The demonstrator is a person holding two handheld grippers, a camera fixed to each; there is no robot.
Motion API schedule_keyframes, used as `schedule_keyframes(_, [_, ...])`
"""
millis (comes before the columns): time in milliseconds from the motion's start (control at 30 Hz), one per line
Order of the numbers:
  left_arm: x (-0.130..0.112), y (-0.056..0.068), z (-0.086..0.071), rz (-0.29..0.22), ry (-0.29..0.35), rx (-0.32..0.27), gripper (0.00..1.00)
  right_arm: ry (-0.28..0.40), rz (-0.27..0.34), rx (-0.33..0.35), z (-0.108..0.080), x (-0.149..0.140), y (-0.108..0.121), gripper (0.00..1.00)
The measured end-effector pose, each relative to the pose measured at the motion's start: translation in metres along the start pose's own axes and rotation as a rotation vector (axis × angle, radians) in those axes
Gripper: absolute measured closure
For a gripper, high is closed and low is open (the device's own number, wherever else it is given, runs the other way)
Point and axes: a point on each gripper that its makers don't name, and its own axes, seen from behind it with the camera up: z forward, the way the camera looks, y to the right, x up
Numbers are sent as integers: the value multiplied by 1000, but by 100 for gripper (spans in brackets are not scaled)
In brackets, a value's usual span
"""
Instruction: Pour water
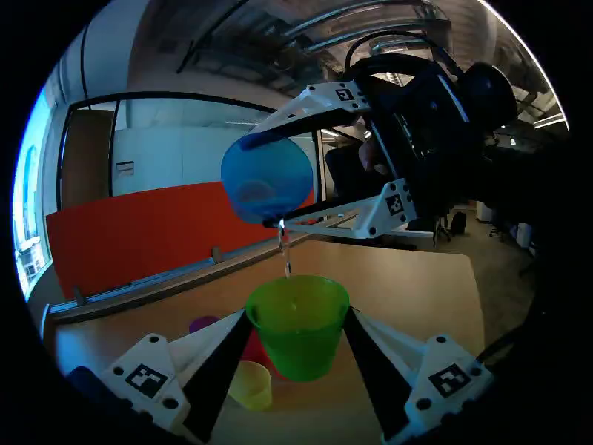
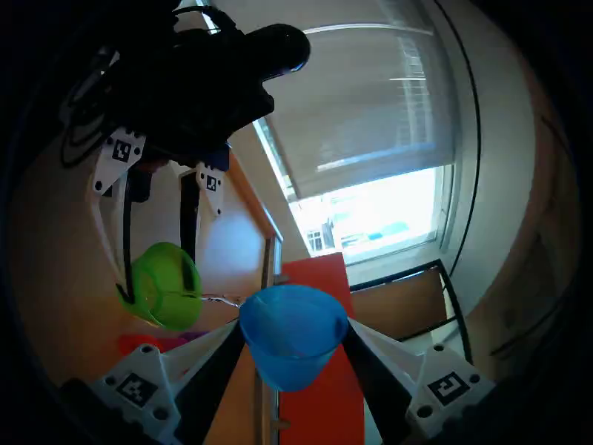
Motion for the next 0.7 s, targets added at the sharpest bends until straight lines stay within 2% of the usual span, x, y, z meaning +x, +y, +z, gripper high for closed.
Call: schedule_keyframes(700, [2, 0, 0, -3, 8, 2, 14, 5, -35, -6, 7, 11, 2, 9])
